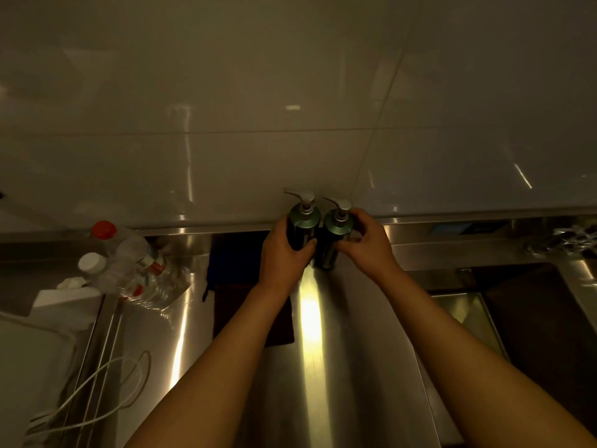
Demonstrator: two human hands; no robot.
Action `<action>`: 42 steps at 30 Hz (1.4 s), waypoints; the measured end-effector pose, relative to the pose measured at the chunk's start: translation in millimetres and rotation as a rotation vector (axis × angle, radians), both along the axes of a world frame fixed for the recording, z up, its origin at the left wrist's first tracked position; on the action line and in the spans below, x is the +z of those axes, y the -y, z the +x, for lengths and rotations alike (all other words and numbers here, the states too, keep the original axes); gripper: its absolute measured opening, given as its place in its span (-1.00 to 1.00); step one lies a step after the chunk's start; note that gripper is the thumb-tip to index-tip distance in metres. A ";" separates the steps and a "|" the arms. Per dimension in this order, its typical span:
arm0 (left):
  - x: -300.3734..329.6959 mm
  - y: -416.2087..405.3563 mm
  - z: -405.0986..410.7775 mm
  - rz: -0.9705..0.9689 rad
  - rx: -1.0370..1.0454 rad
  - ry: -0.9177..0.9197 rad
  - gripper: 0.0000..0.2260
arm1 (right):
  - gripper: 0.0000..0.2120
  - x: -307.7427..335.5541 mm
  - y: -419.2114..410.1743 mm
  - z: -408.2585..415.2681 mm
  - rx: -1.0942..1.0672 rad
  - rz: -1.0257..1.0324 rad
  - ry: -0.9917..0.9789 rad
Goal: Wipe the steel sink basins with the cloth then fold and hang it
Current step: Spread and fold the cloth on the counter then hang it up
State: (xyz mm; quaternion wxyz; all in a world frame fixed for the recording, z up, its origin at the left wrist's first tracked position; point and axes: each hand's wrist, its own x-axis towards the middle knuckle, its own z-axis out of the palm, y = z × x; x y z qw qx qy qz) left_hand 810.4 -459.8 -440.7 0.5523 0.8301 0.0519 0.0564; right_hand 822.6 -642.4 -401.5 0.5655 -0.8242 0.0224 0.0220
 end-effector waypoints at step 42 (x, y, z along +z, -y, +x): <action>-9.9 11.7 -5.8 0.075 0.034 -0.038 -0.48 | -0.33 -23.5 13.9 2.8 -0.031 -0.079 0.022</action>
